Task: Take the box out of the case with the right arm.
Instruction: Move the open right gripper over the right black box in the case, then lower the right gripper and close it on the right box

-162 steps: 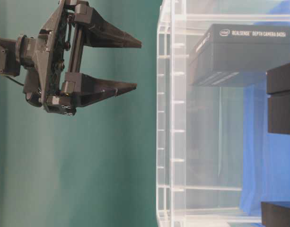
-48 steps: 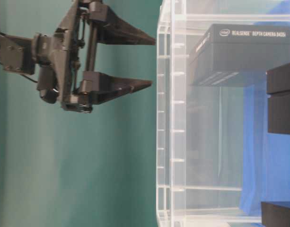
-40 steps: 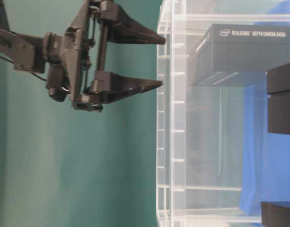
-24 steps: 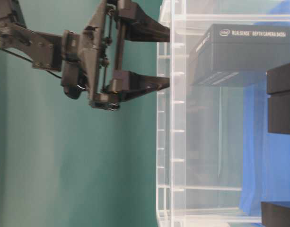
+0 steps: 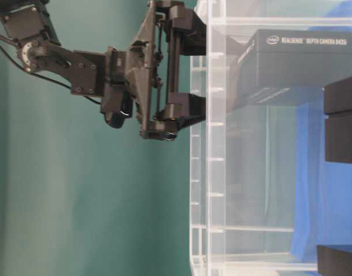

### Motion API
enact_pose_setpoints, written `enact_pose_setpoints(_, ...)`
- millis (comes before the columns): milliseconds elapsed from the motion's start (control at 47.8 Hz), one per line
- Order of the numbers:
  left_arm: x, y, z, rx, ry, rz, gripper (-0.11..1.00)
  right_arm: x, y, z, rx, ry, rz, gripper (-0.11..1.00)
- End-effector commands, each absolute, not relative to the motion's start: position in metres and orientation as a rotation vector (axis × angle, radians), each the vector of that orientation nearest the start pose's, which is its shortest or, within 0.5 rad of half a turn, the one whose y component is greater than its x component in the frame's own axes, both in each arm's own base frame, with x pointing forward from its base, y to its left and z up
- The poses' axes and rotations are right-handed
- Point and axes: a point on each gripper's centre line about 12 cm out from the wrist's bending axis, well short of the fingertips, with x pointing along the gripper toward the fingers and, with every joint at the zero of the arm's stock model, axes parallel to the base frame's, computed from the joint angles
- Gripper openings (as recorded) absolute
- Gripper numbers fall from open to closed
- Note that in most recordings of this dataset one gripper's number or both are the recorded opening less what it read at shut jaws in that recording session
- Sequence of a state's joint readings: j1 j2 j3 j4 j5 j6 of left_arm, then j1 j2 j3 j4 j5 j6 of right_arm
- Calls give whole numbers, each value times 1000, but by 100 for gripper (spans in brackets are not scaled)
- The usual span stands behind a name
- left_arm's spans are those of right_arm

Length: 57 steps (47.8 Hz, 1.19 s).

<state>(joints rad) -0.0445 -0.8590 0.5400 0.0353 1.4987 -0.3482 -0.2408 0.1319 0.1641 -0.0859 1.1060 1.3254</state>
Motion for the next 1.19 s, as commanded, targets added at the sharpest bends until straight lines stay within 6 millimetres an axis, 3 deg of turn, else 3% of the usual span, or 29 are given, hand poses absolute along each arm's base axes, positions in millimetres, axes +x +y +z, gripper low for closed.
enact_pose_setpoints(0,144,-2,355,-259,1158,198,3,395,-105,218,1166,1012,-1109,88)
enact_pose_setpoints(523,144,-2,355,-258,1158,196,3,397,-103,210,1196,1012,-1119,87)
enact_pose_setpoints(628,144,-1,355,-258,1158,199,3,396,-103,209,1220,1002,-1146,83)
enact_pose_setpoints(732,144,-2,355,-257,1158,198,3,396,-103,209,1230,999,-1155,65)
enact_pose_setpoints(1172,144,-2,355,-259,1158,198,3,398,-98,210,1257,986,-1167,66)
